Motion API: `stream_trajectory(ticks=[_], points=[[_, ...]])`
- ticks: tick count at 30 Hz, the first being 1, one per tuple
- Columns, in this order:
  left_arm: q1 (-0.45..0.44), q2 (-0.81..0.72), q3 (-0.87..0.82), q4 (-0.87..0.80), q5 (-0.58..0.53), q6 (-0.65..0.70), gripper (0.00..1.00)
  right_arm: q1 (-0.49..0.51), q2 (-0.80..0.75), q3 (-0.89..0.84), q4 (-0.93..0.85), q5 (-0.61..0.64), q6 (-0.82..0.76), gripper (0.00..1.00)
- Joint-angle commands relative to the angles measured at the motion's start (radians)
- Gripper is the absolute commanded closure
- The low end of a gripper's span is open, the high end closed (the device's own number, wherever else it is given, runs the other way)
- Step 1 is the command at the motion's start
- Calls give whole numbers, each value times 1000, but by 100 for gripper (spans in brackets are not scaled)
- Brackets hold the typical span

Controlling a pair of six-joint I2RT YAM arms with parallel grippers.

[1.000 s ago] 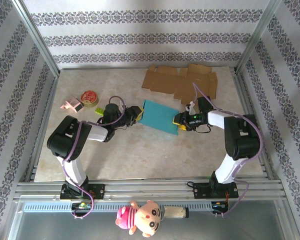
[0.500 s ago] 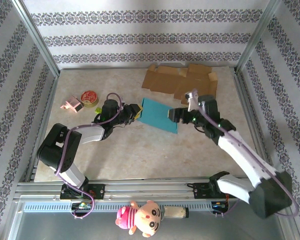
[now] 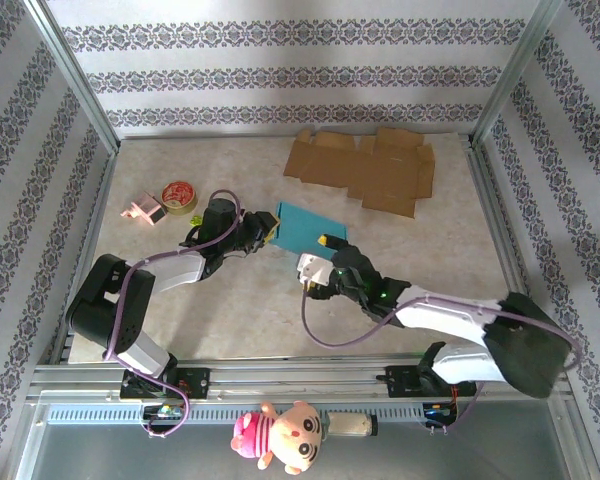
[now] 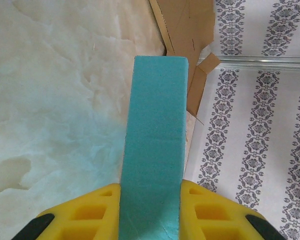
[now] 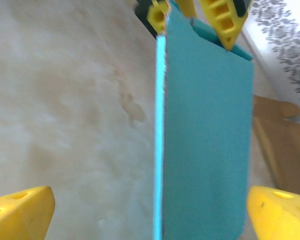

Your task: Fold the paper box

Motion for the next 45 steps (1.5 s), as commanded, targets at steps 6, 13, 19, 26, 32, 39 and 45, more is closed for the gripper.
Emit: stream_trajectory(ticks=[6,13,19,26,32,39,45], points=[[-7,-41,22,-62,5,-2,78,-19,257,30,386,130,-266,11],[-19,-39,14,-61,3,-18,71,-21,392,63,532,166,-315,29],[-25,-38,6,-35,3,-33,61,-14,401,64,540,164,-307,58],[-26,-165,49,-188,-66,61,36,-5,326,49,493,172,-309,67],[-24,-459,172,-647,-375,373,9,2,71,80,94,88,-274,69],[-24,-688,264,-902,-498,782,0,-40,72,645,-1179,-370,-179,68],[-25,-804,255,-1020,-501,921,0,-31,402,1055,-1533,-377,-161,68]])
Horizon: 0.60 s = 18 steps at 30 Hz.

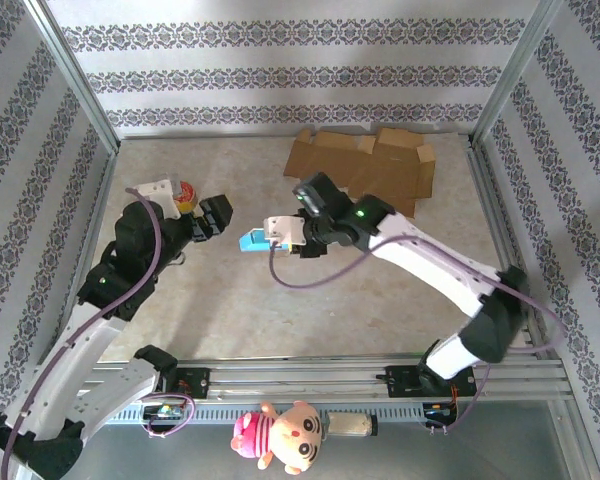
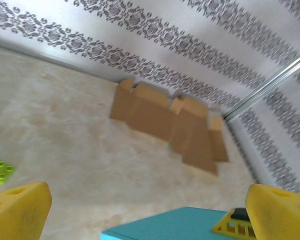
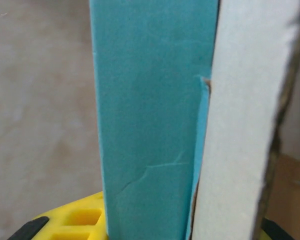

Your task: Fold the paper box

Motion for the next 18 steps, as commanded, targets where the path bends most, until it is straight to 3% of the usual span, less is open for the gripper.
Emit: stream_trajectory(ticks=[1,10,18], points=[[-9,-51,-13,-153,-31,157,0,4,147,104,-354,-59,29,68],[-9,-178,-112,-191,-36,128,0,1,361,228,-281,8,84,62],[-9,-157,-135,-155,-3,123,0,4,331,203,-226,-4,97,35]])
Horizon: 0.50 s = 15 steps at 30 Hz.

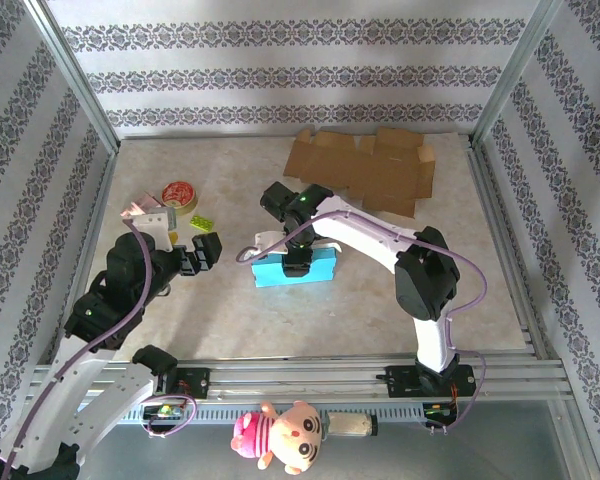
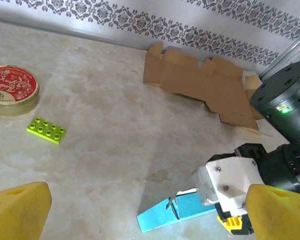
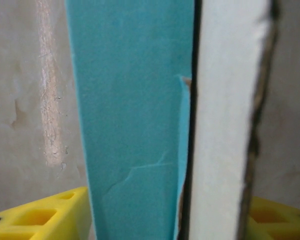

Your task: Fold the paper box

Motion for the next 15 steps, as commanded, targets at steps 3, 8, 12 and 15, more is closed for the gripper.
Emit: stream_trajectory(ticks=[3,8,12,15], points=[[-10,48,2,-8,43,42,0,-6,-90,-8,32,-14,33,29],[-9,162,46,-77,145,60,10,-60,-227,-58,127,-98,181,27],[-13,238,84,-133,205,77,20,-184,-422,-241,273,-169,495,30],[-20,279,114,-169,250,95,25,-332,-552,-420,323,-327,688,38]])
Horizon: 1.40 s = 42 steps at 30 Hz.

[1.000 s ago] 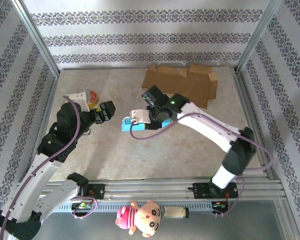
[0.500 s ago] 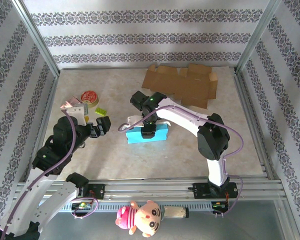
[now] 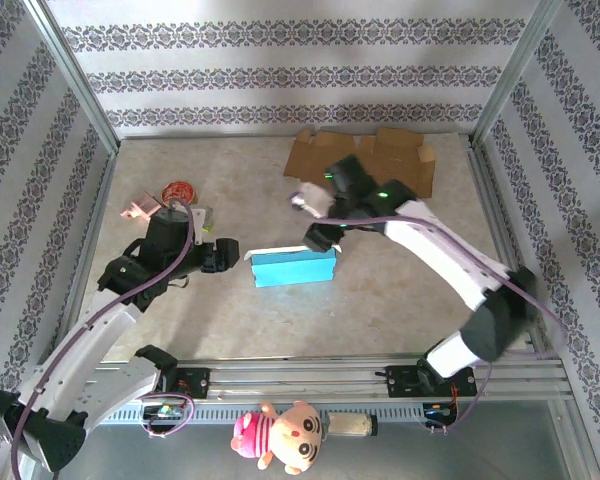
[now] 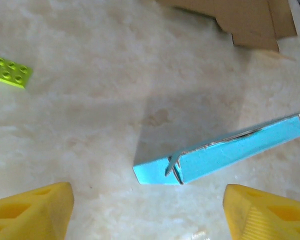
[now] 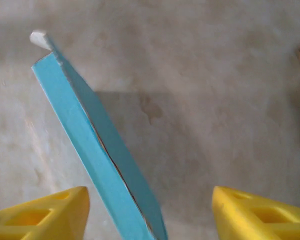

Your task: Fold the paper box

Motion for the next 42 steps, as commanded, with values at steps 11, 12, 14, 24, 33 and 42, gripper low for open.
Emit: stream_trajectory(ticks=[11,12,14,24,33,42], points=[[-79,152,118,-137,40,45,30,-259,-113,-299,93,-397,359,47],[-85,160,118,-133,38,45,30,-257,-105,-297,90,-394,351,48],[-91,176,118,-129,39,47,30,-251,-90,-293,93,-369,334,50],[-98,246,120,-90,3,44,36,-221,-30,-277,117,-360,309,73],[-97,304,143,-70,-8,43,57,-209,-18,-282,110,-352,302,86],[-97,340,152,-53,-3,31,73,-199,-18,-282,108,-341,309,91]])
